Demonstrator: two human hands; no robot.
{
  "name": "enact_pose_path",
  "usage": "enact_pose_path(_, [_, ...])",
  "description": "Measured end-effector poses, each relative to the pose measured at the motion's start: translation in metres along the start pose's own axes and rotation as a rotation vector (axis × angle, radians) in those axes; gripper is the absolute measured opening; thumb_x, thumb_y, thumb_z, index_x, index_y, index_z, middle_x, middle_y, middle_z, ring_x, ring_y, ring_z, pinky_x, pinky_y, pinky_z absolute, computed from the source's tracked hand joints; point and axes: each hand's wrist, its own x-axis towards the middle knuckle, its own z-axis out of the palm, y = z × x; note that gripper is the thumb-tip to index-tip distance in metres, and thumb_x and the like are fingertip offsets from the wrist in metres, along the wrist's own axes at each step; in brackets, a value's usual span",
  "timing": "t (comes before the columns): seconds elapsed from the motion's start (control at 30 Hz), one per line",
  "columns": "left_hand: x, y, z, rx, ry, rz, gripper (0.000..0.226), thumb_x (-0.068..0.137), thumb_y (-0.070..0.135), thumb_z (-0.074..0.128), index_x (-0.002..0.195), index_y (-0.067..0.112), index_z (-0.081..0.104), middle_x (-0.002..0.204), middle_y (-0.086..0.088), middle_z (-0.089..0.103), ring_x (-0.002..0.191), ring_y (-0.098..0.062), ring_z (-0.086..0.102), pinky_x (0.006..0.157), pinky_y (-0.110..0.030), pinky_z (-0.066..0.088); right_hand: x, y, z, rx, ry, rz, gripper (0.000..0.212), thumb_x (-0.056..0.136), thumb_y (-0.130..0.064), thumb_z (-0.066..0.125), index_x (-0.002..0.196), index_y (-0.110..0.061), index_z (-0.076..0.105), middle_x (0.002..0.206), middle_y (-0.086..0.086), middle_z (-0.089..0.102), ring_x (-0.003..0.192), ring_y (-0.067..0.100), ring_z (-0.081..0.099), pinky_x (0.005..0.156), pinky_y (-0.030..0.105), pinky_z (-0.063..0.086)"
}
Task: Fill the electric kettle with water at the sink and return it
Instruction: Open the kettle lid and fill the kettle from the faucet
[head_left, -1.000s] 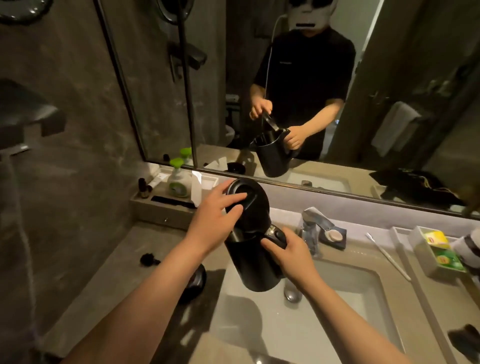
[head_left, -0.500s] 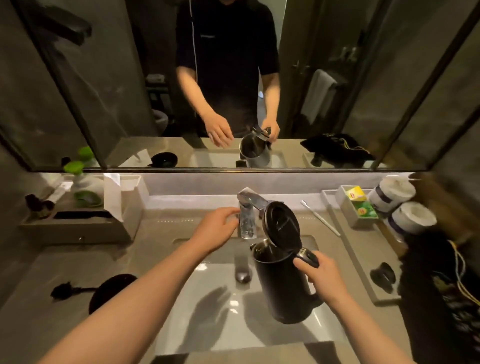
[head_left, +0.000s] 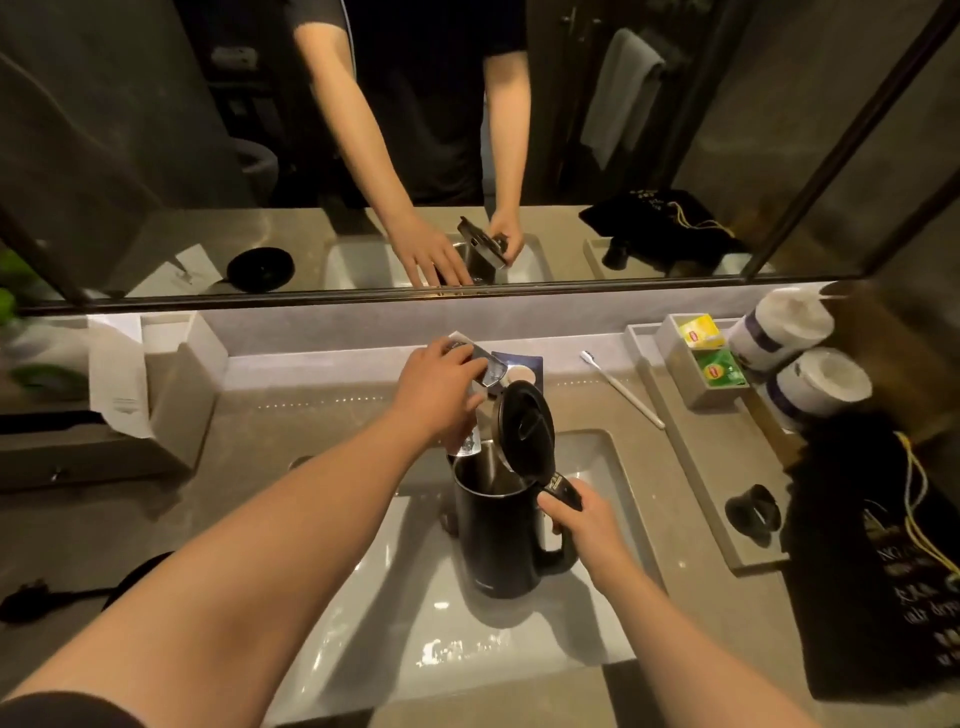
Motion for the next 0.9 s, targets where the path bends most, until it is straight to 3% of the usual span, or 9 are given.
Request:
enact_pose_path(0.17, [0.009, 0.005, -0.001, -0.039, 0.054, -0.044, 0.038, 0.09, 0.048, 0.053, 0.118, 0.024, 0.062, 0.127, 0.0, 0.061, 0.115, -0.027, 0.051, 0.081, -0.039, 0.043, 0.007, 0.006, 0.004, 0.022, -0.002, 0.027, 0.022, 0.082, -0.027, 0.073, 0.089, -0.007, 0.067, 0.069, 0.001, 0.064, 0.064, 0.019, 0.057, 0.065, 0.033, 0.05])
enact_pose_path(0.3, [0.013, 0.007, -0.006, -0.015, 0.079, -0.014, 0.029, 0.089, 0.046, 0.056, 0.104, 0.022, 0.066, 0.111, 0.001, 0.066, 0.101, -0.026, 0.056, 0.064, -0.033, 0.036, 0.01, 0.007, 0.007, 0.032, 0.002, 0.03, 0.017, 0.082, -0.029, 0.072, 0.087, -0.013, 0.067, 0.065, -0.006, 0.064, 0.064, 0.018, 0.058, 0.063, 0.03, 0.05])
enact_pose_path(0.5, [0.011, -0.003, -0.016, -0.103, 0.137, -0.082, 0.02, 0.091, 0.042, 0.058, 0.09, 0.024, 0.067, 0.08, 0.003, 0.066, 0.072, -0.022, 0.063, 0.05, -0.027, 0.029, 0.014, 0.004, 0.01, 0.064, -0.008, 0.009, 0.01, 0.083, -0.024, 0.072, 0.085, -0.016, 0.068, 0.062, -0.011, 0.065, 0.064, 0.016, 0.058, 0.062, 0.029, 0.051])
enact_pose_path(0.7, [0.009, -0.005, -0.016, -0.249, 0.111, -0.127, 0.02, 0.091, 0.037, 0.059, 0.101, 0.022, 0.069, 0.094, 0.0, 0.071, 0.081, -0.022, 0.064, 0.055, -0.028, 0.037, 0.014, 0.004, 0.014, 0.065, -0.019, 0.001, 0.012, 0.082, -0.026, 0.073, 0.085, -0.016, 0.068, 0.064, -0.008, 0.065, 0.065, 0.018, 0.057, 0.063, 0.03, 0.052])
enact_pose_path(0.8, [0.0, -0.013, -0.015, -0.339, 0.04, -0.11, 0.023, 0.092, 0.029, 0.058, 0.114, 0.025, 0.063, 0.11, 0.0, 0.069, 0.094, -0.023, 0.062, 0.069, -0.036, 0.05, 0.014, 0.006, 0.014, 0.07, -0.012, 0.005, 0.015, 0.082, -0.027, 0.073, 0.088, -0.013, 0.069, 0.065, -0.005, 0.065, 0.066, 0.019, 0.057, 0.064, 0.031, 0.052])
enact_pose_path(0.9, [-0.007, -0.019, -0.013, -0.325, 0.003, -0.059, 0.034, 0.091, 0.019, 0.057, 0.125, 0.027, 0.055, 0.126, 0.002, 0.062, 0.105, -0.024, 0.058, 0.075, -0.037, 0.048, 0.013, 0.007, 0.014, 0.073, -0.002, 0.012, 0.016, 0.082, -0.028, 0.073, 0.089, -0.014, 0.07, 0.065, -0.007, 0.065, 0.065, 0.018, 0.057, 0.063, 0.03, 0.052])
